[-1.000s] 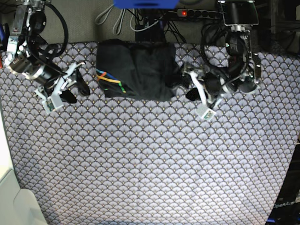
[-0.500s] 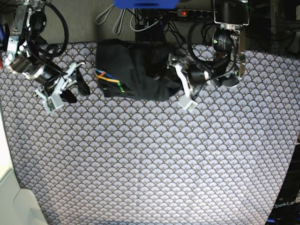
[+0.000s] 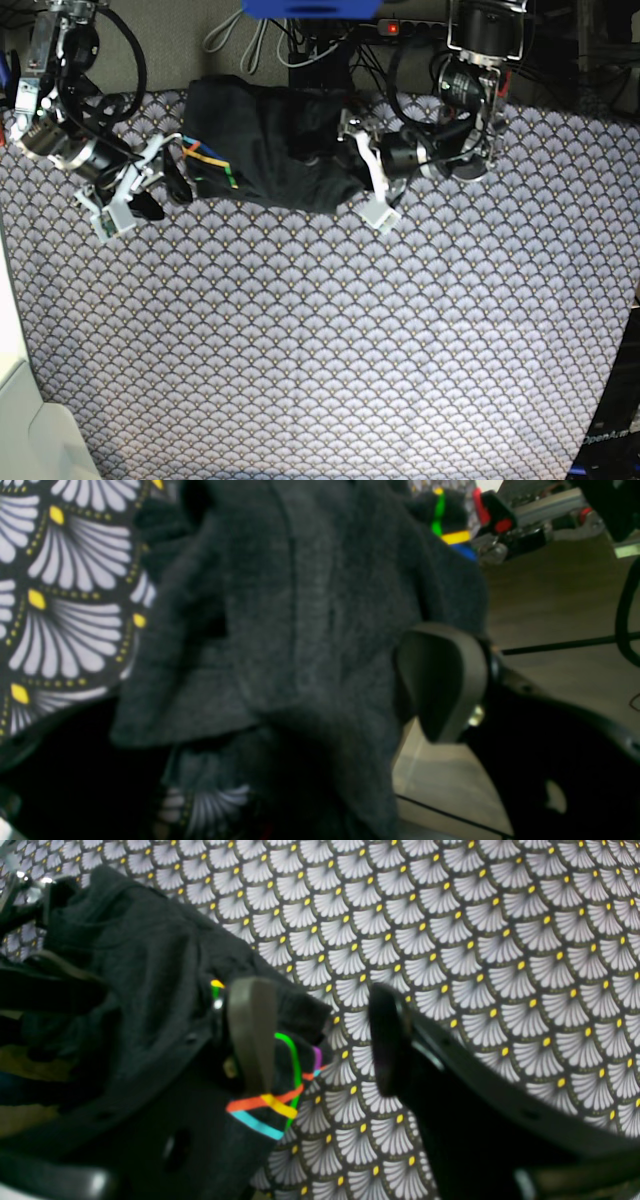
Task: Fold the T-shirt properly
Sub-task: 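Grasp the folded bundle with the left gripper and turn it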
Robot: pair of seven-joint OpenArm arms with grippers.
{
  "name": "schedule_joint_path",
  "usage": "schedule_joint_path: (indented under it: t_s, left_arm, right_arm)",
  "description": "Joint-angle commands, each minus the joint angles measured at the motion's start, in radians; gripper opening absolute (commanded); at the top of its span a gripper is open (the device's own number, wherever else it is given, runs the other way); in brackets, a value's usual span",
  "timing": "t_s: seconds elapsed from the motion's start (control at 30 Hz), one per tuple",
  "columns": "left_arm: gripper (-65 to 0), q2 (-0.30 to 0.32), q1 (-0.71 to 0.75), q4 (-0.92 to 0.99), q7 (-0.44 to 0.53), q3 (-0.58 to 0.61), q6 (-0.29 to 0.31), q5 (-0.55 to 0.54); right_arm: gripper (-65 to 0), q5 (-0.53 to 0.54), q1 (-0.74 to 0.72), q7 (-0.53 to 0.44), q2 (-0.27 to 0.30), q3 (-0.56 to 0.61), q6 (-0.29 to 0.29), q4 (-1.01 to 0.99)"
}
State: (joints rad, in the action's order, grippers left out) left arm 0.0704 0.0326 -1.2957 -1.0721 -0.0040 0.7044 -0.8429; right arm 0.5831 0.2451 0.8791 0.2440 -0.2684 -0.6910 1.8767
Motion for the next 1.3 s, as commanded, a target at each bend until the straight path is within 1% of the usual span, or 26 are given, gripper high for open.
schedule_joint_path:
  t_s: [0.0,0.13,0.2,0.27,0.4,0.47,0.57,0.63,0.93,1.07,1.13,1.27]
  left_arm:
    - [-10.6,-0.007,-0.003,0.000,-0.027,0.006,-0.006,0.029]
    - [-11.5,-0.010,-0.012,0.000,-0.027,0.011,-0.006,0.030]
    - [-17.4,-0.010,-0.018,0.008,-0.027,0.012,-0.006,0.030]
    - [-27.7,-0.010,-0.023,0.018,-0.027,0.012,-0.006,0.030]
    - [-54.2,-0.010,-0.052,0.066,-0.027,0.012,-0.006,0.030]
    - [-65.0,-0.007,-0.066,0.092,-0.027,0.012,-0.006,0.030]
    - [-63.5,-0.008,-0.081,0.100,-0.027,0.011,-0.006,0.075]
    - [-64.8,-0.011,-0.082,0.098,-0.027,0.009,-0.006,0.110]
    - [-64.6,-0.065,-0.170,0.098,-0.038,0.011,-0.006,0.270]
    - [-64.6,-0.094,-0.228,0.098,-0.038,0.011,-0.006,0.391]
    - [-64.6,-0.111,-0.257,0.098,-0.040,0.016,-0.006,0.474]
    - [-64.6,-0.154,-0.303,0.098,-0.040,0.094,-0.006,0.667]
  right_arm:
    - [-33.5,0.022,-0.008,-0.024,0.010,-0.006,-0.007,0.014]
    - [-33.5,0.022,-0.010,-0.024,0.010,-0.006,-0.007,0.014]
    - [-33.5,0.022,-0.011,-0.024,0.010,-0.006,-0.007,0.014]
    - [-33.5,0.022,-0.013,-0.024,0.010,-0.006,-0.007,0.014]
    - [-33.5,0.022,-0.013,-0.024,0.010,-0.006,-0.007,0.014]
    - [-33.5,0.022,-0.013,-0.024,0.010,-0.006,-0.007,0.014]
    - [-33.5,0.022,-0.013,-0.024,0.010,-0.006,-0.007,0.014]
    - [-33.5,0.022,-0.013,-0.024,0.010,-0.006,-0.007,0.014]
    - [-33.7,0.022,-0.014,-0.024,0.010,-0.012,-0.007,0.014]
    - [-33.7,0.022,-0.014,-0.024,0.005,-0.059,-0.007,0.014]
    - [-33.7,0.022,-0.014,-0.024,0.005,-0.082,-0.007,0.014]
    - [-33.9,0.022,-0.014,-0.024,0.005,-0.148,-0.007,0.014]
